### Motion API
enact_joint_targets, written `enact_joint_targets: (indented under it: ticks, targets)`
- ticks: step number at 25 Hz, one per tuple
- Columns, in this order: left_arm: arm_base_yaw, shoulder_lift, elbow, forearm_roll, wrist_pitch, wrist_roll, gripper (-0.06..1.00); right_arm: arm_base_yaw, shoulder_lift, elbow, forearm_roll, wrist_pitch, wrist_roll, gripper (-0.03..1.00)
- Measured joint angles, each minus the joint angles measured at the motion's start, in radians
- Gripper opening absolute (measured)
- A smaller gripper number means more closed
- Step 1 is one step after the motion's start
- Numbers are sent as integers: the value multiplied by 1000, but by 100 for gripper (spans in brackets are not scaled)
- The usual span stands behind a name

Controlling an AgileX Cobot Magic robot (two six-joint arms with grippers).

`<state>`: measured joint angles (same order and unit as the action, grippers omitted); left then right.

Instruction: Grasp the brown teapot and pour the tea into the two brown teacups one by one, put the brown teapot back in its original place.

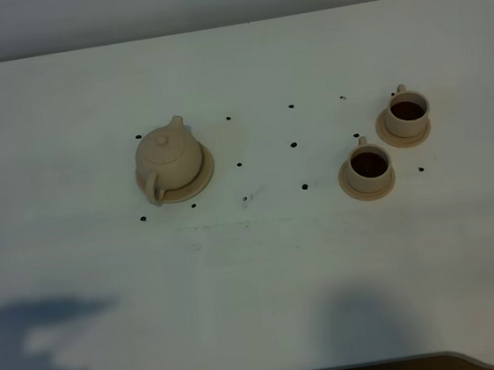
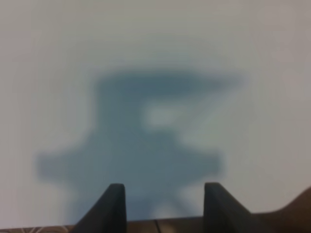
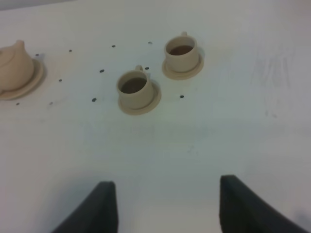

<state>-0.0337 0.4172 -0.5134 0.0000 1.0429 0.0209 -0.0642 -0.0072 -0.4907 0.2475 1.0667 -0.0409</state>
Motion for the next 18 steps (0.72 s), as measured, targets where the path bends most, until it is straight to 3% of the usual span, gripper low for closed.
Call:
enact_joint_targets:
  ticks: [18]
  targets:
    - [31, -279, 3, 0, 0, 3, 41, 0, 0, 0, 0, 0, 0, 48]
